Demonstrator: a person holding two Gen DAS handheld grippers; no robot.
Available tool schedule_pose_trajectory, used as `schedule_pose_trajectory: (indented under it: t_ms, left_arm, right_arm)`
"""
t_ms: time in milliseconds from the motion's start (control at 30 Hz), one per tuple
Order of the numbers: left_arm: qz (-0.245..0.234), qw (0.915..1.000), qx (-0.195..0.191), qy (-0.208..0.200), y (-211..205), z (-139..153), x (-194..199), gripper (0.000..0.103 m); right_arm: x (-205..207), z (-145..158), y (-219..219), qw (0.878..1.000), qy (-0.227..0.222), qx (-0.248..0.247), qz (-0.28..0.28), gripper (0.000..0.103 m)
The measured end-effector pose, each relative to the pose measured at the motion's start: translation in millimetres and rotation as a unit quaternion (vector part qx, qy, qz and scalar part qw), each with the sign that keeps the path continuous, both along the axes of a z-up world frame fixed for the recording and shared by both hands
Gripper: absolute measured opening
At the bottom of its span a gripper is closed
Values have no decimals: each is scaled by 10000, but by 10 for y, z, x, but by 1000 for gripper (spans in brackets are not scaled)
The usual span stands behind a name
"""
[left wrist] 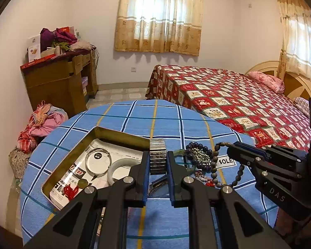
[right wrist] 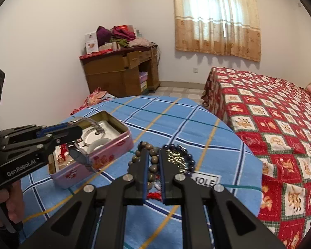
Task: Organize jewelry
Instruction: 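Carry the watch with the left tool while the right tool carries the bead bracelet to the tin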
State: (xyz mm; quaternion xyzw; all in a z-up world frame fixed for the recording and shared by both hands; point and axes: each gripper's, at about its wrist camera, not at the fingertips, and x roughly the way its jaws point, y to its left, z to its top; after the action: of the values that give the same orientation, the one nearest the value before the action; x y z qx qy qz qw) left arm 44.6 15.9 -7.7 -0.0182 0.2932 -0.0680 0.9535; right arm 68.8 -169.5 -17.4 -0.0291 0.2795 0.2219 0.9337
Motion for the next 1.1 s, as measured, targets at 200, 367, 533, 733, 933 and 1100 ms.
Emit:
schedule_pose_trajectory:
  t_ms: [200,367,533,733,933,1100]
  left_arm:
    - [115,9999,-28,30,107,5,-3,15]
    - [209,9998,-56,25,195,16,-16,15]
    - [316,9995,-61,-11,290,37,-29,15]
    - [483,9988,-114,-30,465,64,-20,15]
    - [737,9972,-151,-37,711,89,-16,15]
    - [900,9958,-176,25,866,49,7,15]
  right_arm:
    - [12,60,187,9998,-64,-46,206,12]
    - [20,103,330,9993,-106,-77,347,12]
    - [34,132,445,9988,-135,-104,459,12]
    - [97,140,563,9981,-147,-134,584,12]
    - [158,148,683,9972,-144,-150,712,12]
    - [222,143,800,9963,-119,-135,836,12]
